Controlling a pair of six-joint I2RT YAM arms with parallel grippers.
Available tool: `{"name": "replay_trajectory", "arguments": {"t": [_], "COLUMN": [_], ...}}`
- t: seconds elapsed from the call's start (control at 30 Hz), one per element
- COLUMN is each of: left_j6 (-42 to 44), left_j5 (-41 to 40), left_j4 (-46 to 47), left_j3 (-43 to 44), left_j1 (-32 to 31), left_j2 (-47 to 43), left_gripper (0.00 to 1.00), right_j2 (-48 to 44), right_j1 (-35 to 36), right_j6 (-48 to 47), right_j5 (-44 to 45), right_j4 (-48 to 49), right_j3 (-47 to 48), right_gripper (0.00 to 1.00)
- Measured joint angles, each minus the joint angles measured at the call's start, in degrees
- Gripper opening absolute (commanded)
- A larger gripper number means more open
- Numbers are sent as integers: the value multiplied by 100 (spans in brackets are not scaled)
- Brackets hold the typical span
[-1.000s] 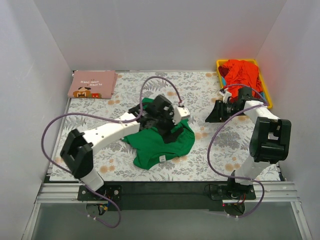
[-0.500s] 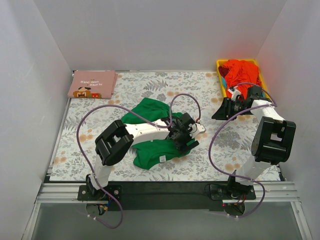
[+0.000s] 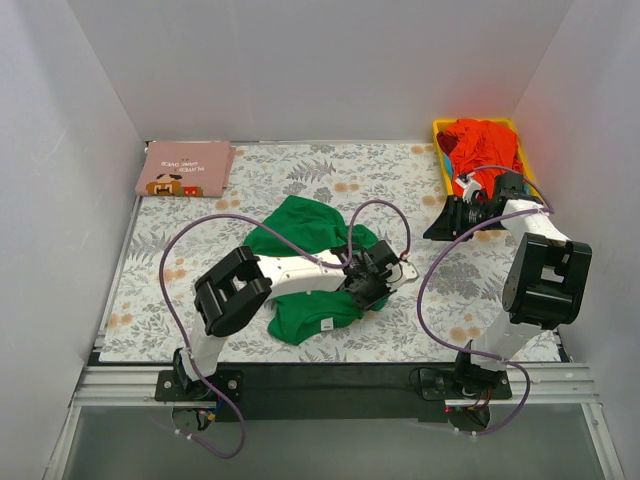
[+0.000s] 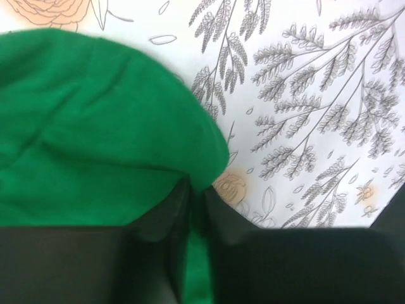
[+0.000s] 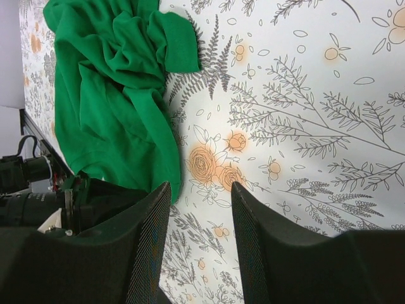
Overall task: Fold and stack the t-shirts
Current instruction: Flatten the tshirt out
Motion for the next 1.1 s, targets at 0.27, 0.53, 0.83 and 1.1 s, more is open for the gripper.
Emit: {"name": "replay_trajectory", "arguments": {"t": [0.27, 0.53, 0.83, 1.1], "left_j6": [-15, 564, 2079, 2376], "left_j5": [957, 2168, 2682, 2575], "left_j4": [-826, -1255, -2094, -1921], "left_j3": [-256, -688, -2308, -2527], "left_j1": [710, 4653, 8380, 8758], "left_j2": [-1331, -4393, -3532, -2981], "left_gripper": [0, 0, 0, 0], "right_j2": [0, 2, 841, 2282], "right_j1": [4, 584, 2461, 3230], "right_j6": [-13, -52, -328, -409], "right_j5": [-28, 243, 1399, 2031], "right_j4": [-81, -59, 269, 389], "right_j3": [127, 398, 1429, 2223], "right_gripper": [51, 66, 70, 69]}}
